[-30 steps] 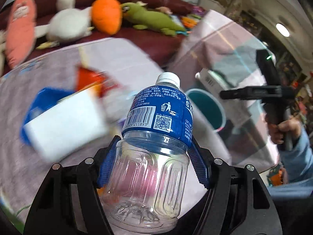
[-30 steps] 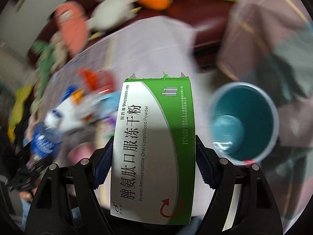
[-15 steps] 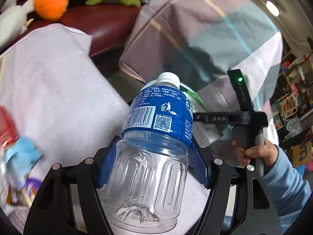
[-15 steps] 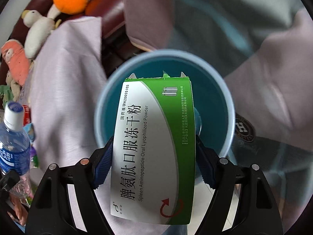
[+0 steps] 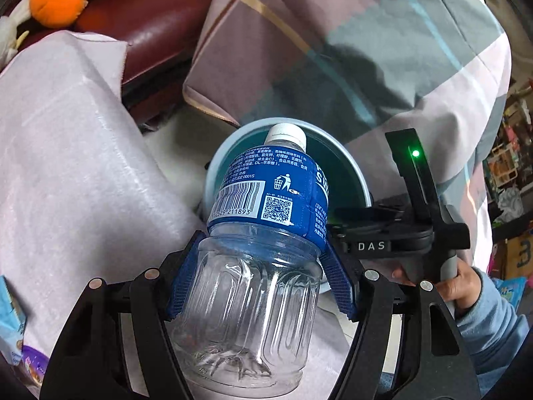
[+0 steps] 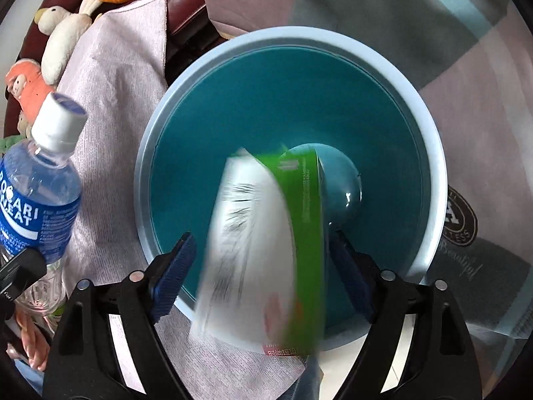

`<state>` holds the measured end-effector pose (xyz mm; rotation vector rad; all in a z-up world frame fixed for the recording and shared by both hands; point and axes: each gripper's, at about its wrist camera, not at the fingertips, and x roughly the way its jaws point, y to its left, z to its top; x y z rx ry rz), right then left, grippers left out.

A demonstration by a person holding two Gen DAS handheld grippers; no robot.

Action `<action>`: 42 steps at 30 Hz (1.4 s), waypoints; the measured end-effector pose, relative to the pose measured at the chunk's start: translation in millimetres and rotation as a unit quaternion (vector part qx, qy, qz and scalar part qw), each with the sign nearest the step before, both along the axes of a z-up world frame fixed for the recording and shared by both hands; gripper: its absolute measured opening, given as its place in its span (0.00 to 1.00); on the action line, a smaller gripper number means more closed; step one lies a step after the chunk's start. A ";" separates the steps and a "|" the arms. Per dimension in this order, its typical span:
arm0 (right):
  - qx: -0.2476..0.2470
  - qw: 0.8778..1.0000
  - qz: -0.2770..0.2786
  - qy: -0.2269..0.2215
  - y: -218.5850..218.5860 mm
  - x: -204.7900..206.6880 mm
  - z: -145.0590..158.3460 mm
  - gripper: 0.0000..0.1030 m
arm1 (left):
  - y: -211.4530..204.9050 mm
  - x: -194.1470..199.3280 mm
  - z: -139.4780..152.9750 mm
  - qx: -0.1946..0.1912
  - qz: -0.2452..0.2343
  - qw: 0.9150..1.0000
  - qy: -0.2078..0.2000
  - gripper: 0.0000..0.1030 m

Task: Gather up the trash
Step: 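Carry the box and bottle over the teal bin and open both grippers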

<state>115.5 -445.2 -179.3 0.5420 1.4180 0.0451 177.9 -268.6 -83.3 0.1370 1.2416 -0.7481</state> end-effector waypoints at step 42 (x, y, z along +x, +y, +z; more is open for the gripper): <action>-0.089 0.992 -0.031 -0.081 0.0 -51.0 106.1 0.79 | 34.8 -58.0 14.0 0.002 -0.001 1.000 -0.027 0.83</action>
